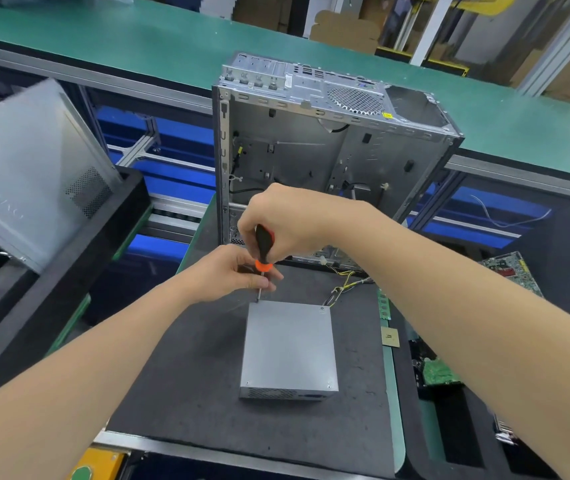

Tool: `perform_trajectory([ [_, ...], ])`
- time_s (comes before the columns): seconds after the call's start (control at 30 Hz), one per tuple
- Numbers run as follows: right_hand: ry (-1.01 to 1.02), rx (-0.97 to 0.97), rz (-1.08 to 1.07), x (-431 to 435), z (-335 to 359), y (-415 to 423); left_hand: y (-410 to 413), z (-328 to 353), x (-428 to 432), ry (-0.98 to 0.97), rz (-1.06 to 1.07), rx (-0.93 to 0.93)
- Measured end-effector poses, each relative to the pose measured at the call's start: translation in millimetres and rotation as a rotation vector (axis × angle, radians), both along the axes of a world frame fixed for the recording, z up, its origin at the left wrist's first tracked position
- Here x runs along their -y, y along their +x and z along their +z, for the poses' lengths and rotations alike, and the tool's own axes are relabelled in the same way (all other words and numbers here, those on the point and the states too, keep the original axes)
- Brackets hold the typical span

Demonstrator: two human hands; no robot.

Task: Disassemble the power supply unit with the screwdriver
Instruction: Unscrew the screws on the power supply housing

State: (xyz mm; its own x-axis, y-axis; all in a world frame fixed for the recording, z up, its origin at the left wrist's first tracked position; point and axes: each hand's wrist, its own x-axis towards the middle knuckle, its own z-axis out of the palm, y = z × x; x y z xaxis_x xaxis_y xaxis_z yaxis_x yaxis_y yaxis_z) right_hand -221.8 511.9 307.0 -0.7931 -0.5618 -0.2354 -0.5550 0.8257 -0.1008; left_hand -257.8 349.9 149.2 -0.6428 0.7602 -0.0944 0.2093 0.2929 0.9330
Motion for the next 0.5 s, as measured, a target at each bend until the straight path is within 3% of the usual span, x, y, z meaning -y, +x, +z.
perform_trajectory([
  [0.13, 0.061, 0.053, -0.005, 2, -4, 0, 1, 2, 4, 0.107, 0.034, 0.099],
  [0.37, 0.066, 0.005, -0.064, 4, -2, 3, 9, -1, -2, 0.124, 0.150, 0.054],
  [0.5, 0.005, -0.230, -0.431, 15, -14, 6, 10, 0, -4, 0.100, 0.130, -0.002],
])
